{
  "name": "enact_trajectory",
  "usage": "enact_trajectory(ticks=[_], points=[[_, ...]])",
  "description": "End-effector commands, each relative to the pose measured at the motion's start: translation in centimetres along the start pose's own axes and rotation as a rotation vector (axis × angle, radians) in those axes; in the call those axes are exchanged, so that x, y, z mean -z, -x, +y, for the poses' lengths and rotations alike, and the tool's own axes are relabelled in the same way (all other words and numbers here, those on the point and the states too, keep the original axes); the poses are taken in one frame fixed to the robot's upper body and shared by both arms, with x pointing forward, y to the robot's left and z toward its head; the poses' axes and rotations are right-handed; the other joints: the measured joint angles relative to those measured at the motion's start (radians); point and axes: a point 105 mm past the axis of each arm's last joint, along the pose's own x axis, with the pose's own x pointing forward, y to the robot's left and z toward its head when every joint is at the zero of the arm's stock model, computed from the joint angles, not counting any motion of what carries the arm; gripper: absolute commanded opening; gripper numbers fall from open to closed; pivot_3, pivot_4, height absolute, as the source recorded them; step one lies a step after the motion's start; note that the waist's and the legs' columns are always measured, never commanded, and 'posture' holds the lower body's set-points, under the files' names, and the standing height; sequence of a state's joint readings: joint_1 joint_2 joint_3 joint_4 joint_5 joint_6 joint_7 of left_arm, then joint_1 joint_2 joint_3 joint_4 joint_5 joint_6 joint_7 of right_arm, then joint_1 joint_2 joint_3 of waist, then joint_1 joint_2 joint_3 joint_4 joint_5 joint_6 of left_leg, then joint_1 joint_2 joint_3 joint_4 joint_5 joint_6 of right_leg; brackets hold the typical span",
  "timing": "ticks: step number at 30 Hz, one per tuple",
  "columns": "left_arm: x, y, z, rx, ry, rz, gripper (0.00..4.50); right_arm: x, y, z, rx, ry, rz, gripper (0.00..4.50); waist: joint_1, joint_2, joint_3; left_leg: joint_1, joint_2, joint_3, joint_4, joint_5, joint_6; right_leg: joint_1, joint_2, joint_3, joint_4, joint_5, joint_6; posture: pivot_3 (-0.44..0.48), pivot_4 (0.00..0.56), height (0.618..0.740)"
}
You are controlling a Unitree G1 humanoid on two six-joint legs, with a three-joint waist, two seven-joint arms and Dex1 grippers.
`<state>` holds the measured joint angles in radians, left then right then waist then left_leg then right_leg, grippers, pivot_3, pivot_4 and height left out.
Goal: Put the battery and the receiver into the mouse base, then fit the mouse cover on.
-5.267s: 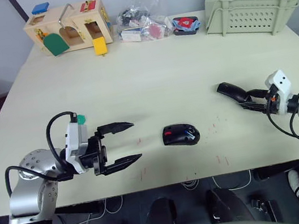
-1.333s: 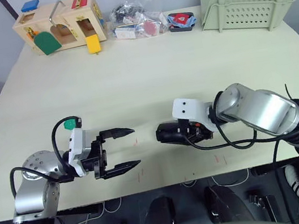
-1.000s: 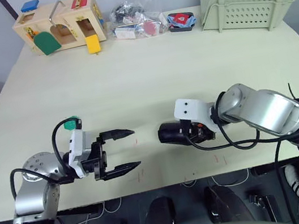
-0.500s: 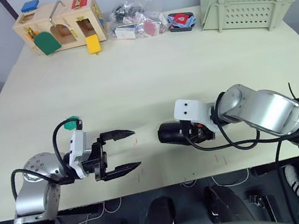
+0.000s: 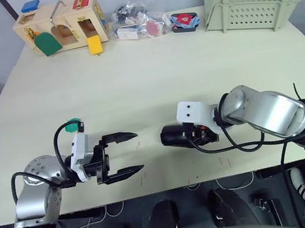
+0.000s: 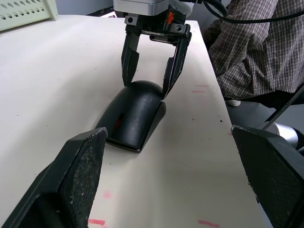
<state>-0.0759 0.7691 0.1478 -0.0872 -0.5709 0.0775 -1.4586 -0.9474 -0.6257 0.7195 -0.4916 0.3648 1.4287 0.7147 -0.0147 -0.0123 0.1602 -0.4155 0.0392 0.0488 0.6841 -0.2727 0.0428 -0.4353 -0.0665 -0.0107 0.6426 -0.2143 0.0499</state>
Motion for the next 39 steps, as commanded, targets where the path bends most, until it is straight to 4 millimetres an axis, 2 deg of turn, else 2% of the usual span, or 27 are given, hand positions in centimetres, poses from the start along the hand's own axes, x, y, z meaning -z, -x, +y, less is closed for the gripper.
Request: enact_trajectory(ticks=[1,5,7,9,17,26,30,34,39], points=[[-0.3,0.1,-0.1,0.002,-0.025,-0.004,4.5,-0.6,0.4,0.0,0.006,0.027,-0.023,2.29,0.0,0.0,0.0,0.0,0.0,0.0,0.0,0.0,0.0,0.0,0.0,0.0,0.0,0.0,0.0,0.0,0.15,0.74],[-0.3,0.1,-0.1,0.002,-0.023,-0.003,4.5,-0.6,0.4,0.1,0.0,0.027,-0.025,2.29,0.0,0.0,0.0,0.0,0.0,0.0,0.0,0.0,0.0,0.0,0.0,0.0,0.0,0.0,0.0,0.0,0.15,0.74],[-0.3,0.1,-0.1,0.002,-0.023,-0.003,4.5,-0.6,0.4,0.1,-0.001,0.027,-0.025,3.31,0.0,0.0,0.0,0.0,0.0,0.0,0.0,0.0,0.0,0.0,0.0,0.0,0.0,0.0,0.0,0.0,0.15,0.74],[-0.2,0.1,-0.1,0.002,-0.022,-0.002,4.5,-0.7,0.4,0.1,-0.001,0.024,-0.028,4.06,0.0,0.0,0.0,0.0,0.0,0.0,0.0,0.0,0.0,0.0,0.0,0.0,0.0,0.0,0.0,0.0,0.15,0.74],[-0.2,0.1,0.0,-0.001,-0.022,-0.001,4.5,-0.9,0.6,0.0,-0.002,0.02,-0.04,4.06,0.0,0.0,0.0,0.0,0.0,0.0,0.0,0.0,0.0,0.0,0.0,0.0,0.0,0.0,0.0,0.0,0.15,0.74],[-0.3,0.1,0.1,-0.001,-0.024,-0.002,4.5,-2.1,1.6,-0.8,0.023,0.045,-0.127,4.06,0.0,0.0,0.0,0.0,0.0,0.0,0.0,0.0,0.0,0.0,0.0,0.0,0.0,0.0,0.0,0.0,0.15,0.74],[-0.4,0.1,0.1,-0.001,-0.024,-0.002,4.5,-1.8,2.0,-1.0,0.031,0.038,-0.154,4.06,0.001,0.0,0.0,0.0,0.0,0.0,0.0,0.0,0.0,0.0,0.0,0.0,0.0,0.0,0.0,0.0,0.15,0.74],[-0.5,0.0,0.1,0.005,-0.025,-0.003,4.5,-1.6,2.9,-0.4,0.012,0.062,-0.261,4.06,0.005,-0.001,0.0,0.0,0.0,0.0,0.0,0.0,0.0,0.0,0.0,-0.001,0.0,0.0,0.0,0.0,0.15,0.74],[-0.7,0.2,0.3,0.012,-0.03,0.001,4.5,-0.2,3.9,-0.1,0.027,-0.005,-0.374,4.06,0.002,-0.001,-0.001,0.0,0.0,0.0,0.0,0.0,0.0,0.0,0.0,0.0,0.0,0.0,0.0,0.0,0.15,0.74]])
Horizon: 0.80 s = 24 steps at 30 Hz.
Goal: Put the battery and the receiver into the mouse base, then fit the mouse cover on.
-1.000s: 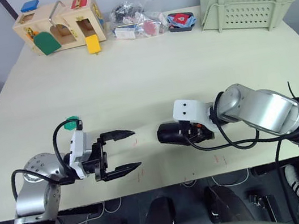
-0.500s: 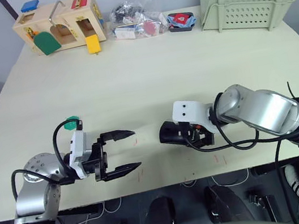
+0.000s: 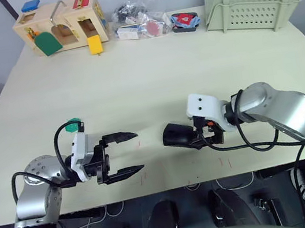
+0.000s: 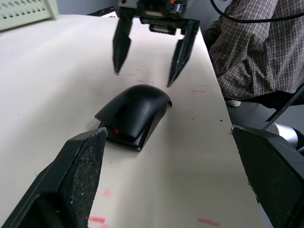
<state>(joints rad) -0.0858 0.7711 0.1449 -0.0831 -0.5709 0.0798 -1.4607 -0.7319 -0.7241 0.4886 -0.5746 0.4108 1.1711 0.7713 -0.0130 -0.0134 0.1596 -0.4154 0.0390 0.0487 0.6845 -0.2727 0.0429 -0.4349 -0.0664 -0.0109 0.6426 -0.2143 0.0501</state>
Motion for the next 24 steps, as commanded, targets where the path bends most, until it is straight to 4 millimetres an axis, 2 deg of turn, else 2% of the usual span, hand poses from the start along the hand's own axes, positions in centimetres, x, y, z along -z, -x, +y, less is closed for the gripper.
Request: enact_trajectory(ticks=[1,3,8,18,24], points=[[-0.6,0.2,0.2,0.009,-0.028,0.001,4.5,-0.8,1.6,0.0,0.04,-0.005,-0.149,4.06,0.001,0.0,0.0,0.0,0.0,0.0,0.0,0.0,0.0,0.0,0.0,0.0,0.0,0.0,0.0,0.0,0.15,0.74],[-0.7,0.3,0.3,0.012,-0.03,0.003,4.5,-1.1,2.0,0.2,0.046,-0.032,-0.258,4.06,0.001,-0.001,0.0,0.0,0.0,0.0,0.0,0.0,0.0,0.0,0.0,0.0,0.001,0.0,0.0,0.0,0.15,0.74],[-0.9,0.4,0.4,0.027,-0.036,0.01,4.5,0.7,2.3,1.3,0.072,-0.061,-0.434,4.06,0.003,-0.002,-0.001,0.001,0.0,0.0,0.001,0.0,0.0,0.002,0.001,0.0,0.0,0.0,0.0,0.0,0.15,0.74],[-1.4,0.7,0.7,0.062,-0.05,0.029,4.5,5.0,0.0,3.0,0.083,-0.084,-0.521,4.06,0.002,-0.003,-0.001,0.002,0.0,0.0,0.001,0.0,0.0,0.002,0.001,0.0,0.0,0.0,0.0,0.0,0.15,0.74],[-1.4,0.8,0.9,0.077,-0.053,0.037,4.5,5.7,-0.9,2.1,0.145,-0.113,-0.55,4.06,0.003,-0.003,-0.001,0.002,0.0,0.001,0.001,0.0,0.0,0.002,0.001,0.0,0.0,0.0,0.0,0.0,0.15,0.74]])
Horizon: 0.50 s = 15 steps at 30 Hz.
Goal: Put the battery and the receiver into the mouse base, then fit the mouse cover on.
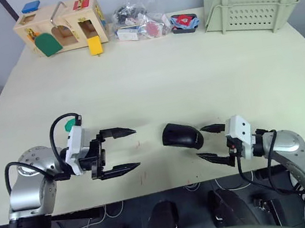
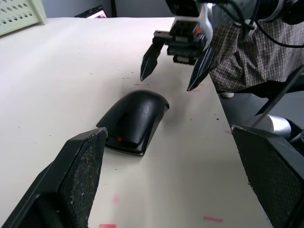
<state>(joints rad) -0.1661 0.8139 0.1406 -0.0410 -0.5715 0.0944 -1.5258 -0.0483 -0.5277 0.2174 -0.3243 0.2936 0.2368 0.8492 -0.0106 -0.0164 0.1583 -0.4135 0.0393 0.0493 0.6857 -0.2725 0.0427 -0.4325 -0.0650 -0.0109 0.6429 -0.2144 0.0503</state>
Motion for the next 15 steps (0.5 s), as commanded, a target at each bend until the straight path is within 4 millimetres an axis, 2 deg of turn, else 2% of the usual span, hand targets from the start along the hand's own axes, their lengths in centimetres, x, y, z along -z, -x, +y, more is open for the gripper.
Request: enact_trajectory(ticks=[1,15], points=[[-0.37,0.27,-0.05,0.028,-0.02,0.009,4.5,-0.6,-0.11,-0.49,0.023,0.032,-0.04,4.06,0.0,0.0,0.0,0.0,0.0,0.0,0.0,0.0,0.0,0.0,0.0,0.0,0.0,0.0,0.0,0.0,0.15,0.74],[-0.42,0.2,-0.18,0.028,-0.026,0.008,4.5,0.36,-0.73,-1.05,0.042,0.022,-0.051,4.06,0.001,0.0,0.0,0.0,0.0,0.001,0.0,0.0,0.0,0.0,0.0,0.0,0.0,0.0,0.0,0.0,0.15,0.74]])
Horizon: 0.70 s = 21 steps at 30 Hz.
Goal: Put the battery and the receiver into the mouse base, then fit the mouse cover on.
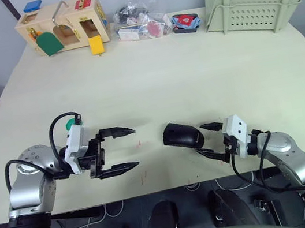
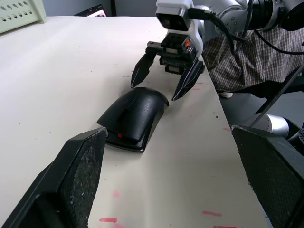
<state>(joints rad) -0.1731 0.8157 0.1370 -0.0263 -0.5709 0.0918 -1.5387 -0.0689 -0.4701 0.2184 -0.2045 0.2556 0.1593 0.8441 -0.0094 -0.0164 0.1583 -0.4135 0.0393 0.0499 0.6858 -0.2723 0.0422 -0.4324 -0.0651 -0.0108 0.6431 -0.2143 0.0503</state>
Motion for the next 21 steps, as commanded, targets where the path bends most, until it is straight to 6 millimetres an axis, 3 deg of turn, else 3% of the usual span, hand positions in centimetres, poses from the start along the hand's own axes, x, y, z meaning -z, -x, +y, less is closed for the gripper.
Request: enact_trajectory(ticks=[1,21], points=[[-0.54,0.1,-0.23,0.02,-0.031,0.007,4.5,-0.81,-0.11,-0.09,-0.003,0.036,-0.038,4.06,0.0,0.0,0.0,0.0,0.0,0.0,0.0,0.0,0.0,0.0,0.0,0.0,0.0,0.0,0.0,0.0,0.15,0.74],[-0.57,0.03,-0.11,0.01,-0.026,0.001,4.5,-0.65,-0.69,-0.16,-0.009,0.021,-0.032,4.06,0.0,0.0,0.0,0.0,0.0,0.0,0.0,0.0,0.0,0.0,0.0,0.0,0.0,0.0,0.0,0.0,0.15,0.74]])
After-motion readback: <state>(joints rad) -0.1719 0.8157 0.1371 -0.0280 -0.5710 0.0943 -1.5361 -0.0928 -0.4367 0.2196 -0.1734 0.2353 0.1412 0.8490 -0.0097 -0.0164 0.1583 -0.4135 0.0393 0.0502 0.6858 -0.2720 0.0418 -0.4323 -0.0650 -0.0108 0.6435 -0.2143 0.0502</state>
